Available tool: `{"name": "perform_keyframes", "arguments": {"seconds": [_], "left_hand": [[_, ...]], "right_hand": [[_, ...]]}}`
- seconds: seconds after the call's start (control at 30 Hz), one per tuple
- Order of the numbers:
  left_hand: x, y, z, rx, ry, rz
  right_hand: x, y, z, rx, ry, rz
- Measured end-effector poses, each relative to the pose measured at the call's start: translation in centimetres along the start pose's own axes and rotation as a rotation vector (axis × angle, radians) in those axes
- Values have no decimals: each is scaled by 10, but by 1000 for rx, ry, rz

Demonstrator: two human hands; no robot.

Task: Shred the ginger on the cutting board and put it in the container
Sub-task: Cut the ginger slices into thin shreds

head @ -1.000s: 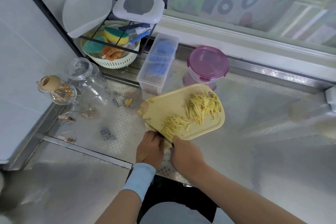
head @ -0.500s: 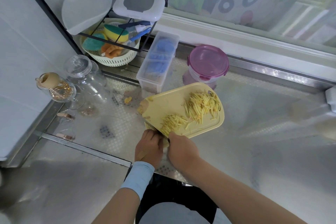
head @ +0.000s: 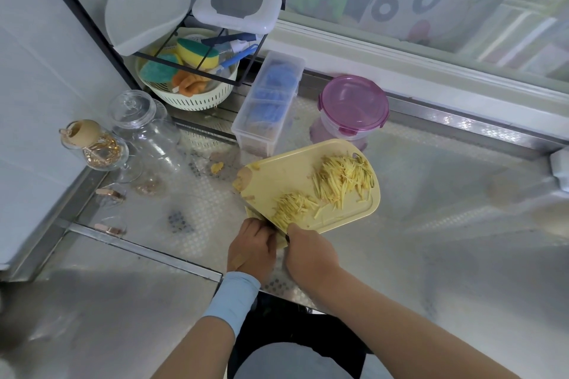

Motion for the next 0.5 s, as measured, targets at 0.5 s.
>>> {"name": "perform_keyframes", "arguments": {"seconds": [0.5], "left_hand": [[-1, -4, -1, -1, -26, 19]], "right_hand": [[3, -7, -9, -15, -24, 5]]}}
Point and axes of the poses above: each hand's wrist, its own x-axis away from the middle knuckle, its own y-axis out of the back of the hand, z = x × y, the point moved 10 cm from there along -x, towards the middle knuckle, and after that the axes turned 15 degrees about -z, right-handed, at the moved point
